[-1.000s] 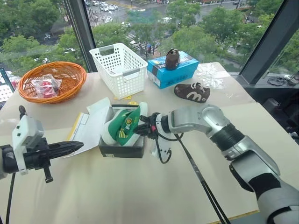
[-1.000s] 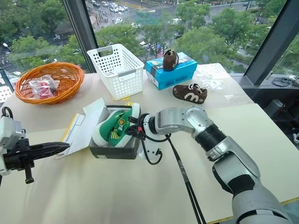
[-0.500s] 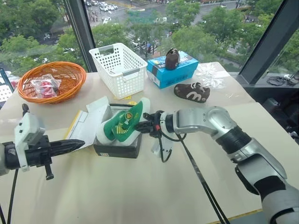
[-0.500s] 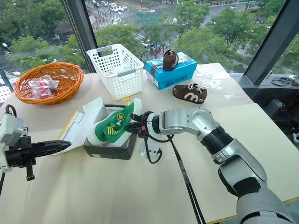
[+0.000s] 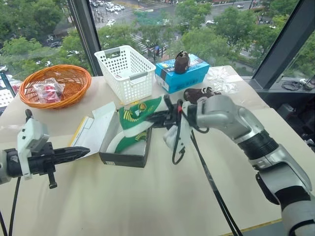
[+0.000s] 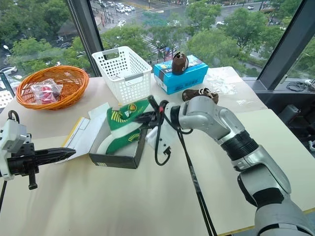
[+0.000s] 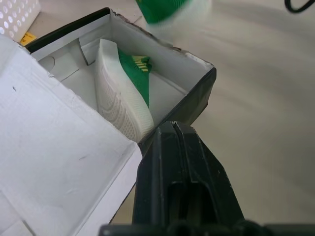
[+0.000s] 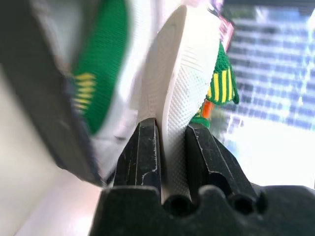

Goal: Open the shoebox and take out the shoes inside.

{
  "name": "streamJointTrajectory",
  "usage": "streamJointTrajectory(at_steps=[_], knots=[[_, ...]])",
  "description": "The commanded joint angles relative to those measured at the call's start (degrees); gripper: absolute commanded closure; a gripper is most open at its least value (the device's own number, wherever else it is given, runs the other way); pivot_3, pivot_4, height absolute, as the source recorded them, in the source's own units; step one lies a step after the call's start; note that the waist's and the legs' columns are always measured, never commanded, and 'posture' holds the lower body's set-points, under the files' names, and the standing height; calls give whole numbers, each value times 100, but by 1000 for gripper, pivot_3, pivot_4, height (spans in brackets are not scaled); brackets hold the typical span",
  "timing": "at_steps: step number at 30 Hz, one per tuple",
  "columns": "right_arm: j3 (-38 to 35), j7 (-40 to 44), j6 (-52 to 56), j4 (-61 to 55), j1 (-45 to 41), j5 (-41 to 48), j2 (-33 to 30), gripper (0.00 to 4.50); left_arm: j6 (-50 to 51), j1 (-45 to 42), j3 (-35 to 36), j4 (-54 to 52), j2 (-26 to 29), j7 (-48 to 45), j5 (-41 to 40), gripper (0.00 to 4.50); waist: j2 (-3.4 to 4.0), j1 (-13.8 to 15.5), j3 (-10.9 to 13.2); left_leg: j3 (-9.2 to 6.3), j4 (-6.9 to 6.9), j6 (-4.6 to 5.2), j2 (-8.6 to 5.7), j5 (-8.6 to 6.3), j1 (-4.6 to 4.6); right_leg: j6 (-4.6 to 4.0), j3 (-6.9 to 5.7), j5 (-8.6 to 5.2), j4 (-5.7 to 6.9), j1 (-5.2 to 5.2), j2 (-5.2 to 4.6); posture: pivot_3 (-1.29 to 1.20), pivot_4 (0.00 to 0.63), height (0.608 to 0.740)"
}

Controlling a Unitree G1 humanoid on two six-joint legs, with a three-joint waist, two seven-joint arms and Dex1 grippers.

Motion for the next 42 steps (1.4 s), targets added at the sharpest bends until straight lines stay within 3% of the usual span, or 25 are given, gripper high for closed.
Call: streamJointTrajectory(at_steps=[1,6,11,19,21,27,31,35,39,42], knots=[[-827,-68,1228,-92,16,157,-179,4118,-136,-104,-14,24,75,-52,23,4500,0,13,0,0,0,0,-1,0,-1,0,0,0,0,0,-1,0,150,731],[-1140,-317,2236,-246,819,-471,-595,4118,-172,-144,-110,50,51,-73,39,4500,-2,100,-2,-1,0,8,-3,-5,-5,0,-11,-1,-13,4,-6,0,150,731],[-1002,-670,2652,-621,1959,-1427,-893,4118,-200,-225,-198,105,72,-109,28,4500,-1,75,0,4,-1,13,-7,-8,-11,3,-2,-2,-17,1,-5,0,150,731],[-819,-771,3076,-947,2831,-2065,-683,4118,-229,-430,-375,210,115,-175,27,4500,-6,-14,2,8,0,10,-7,-6,-2,8,11,-3,-7,-2,1,0,150,731],[-823,-609,3338,-1062,3056,-1985,-520,3184,-223,-450,-388,220,108,-191,23,4500,-9,2,0,5,0,7,-7,-5,0,8,8,-3,-2,0,4,0,150,731],[-969,402,4416,-1755,3670,-1277,-87,1370,-231,-525,-459,265,98,-224,52,4500,-23,-1,-8,4,1,5,-3,-3,9,7,15,-3,4,8,14,0,150,731],[-1246,818,5000,-2111,3541,-911,-55,10,-250,-586,-512,311,100,-241,81,4500,-26,15,-10,0,1,6,0,-4,10,7,11,-3,1,10,12,0,150,731],[-1525,1756,5443,-2618,3301,-12,-298,10,-268,-618,-549,328,98,-240,95,4500,-26,24,-8,0,1,7,-3,-4,6,6,9,-4,-2,9,10,0,150,731],[-1860,2650,5864,-2871,2540,1182,-546,10,-264,-651,-561,320,75,-197,97,4500,-24,5,-2,4,1,10,-7,-6,4,5,12,-2,-5,5,12,0,150,731],[-1835,2768,5694,-2562,1761,1656,-459,10,-261,-653,-540,308,62,-163,102,4500,-23,18,-1,0,1,10,-9,-6,7,5,7,-2,-4,7,10,0,150,731]])
